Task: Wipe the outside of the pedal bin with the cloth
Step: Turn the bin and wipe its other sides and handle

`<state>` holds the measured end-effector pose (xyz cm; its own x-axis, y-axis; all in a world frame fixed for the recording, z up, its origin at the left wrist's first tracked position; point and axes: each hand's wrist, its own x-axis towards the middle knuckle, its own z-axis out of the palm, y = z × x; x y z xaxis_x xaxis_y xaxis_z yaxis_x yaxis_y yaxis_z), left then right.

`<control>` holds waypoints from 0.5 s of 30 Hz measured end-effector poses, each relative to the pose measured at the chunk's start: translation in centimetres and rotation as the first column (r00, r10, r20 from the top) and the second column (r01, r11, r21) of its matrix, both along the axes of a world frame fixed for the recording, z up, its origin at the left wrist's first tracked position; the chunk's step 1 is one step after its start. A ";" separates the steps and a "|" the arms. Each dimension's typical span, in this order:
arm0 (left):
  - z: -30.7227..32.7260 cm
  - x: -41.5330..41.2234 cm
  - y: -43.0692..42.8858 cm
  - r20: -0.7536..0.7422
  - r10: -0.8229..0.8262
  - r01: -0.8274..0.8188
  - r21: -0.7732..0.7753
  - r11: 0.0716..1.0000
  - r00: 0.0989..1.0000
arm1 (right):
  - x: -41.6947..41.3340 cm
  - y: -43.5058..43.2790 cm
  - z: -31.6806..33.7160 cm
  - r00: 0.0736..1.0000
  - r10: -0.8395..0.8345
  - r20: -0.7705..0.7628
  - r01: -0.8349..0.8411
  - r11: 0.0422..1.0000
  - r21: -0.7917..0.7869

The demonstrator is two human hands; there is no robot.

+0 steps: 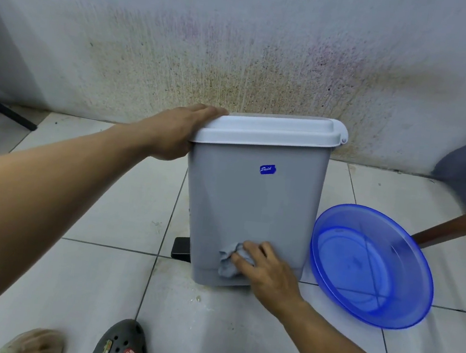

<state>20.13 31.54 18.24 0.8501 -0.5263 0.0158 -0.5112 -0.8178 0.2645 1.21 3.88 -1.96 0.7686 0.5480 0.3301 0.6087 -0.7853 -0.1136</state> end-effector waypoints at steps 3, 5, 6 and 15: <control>-0.2 -0.2 0.0 0.005 0.003 -0.003 0.011 1.000 1.000 | 0.9 -0.3 1.5 0.961 -0.268 -0.071 0.276 0.905 0.324; -0.3 -0.3 0.0 0.017 -0.001 0.000 0.017 1.000 1.000 | 2.7 -0.8 4.0 0.856 -0.506 -0.106 0.460 0.651 0.604; -0.3 -0.4 0.0 0.022 -0.005 0.005 0.013 1.000 1.000 | 3.9 -1.2 5.6 0.789 -0.600 -0.133 0.508 0.515 0.690; -0.1 -0.3 -0.1 0.043 -0.036 0.036 0.008 0.999 0.998 | 10.0 -0.3 11.3 0.593 -0.767 -0.244 0.604 0.224 0.765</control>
<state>19.81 31.43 18.13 0.8293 -0.5567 0.0482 -0.5510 -0.8004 0.2360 11.25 3.60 9.38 0.6115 -0.6655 0.4280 -0.0526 -0.5739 -0.8172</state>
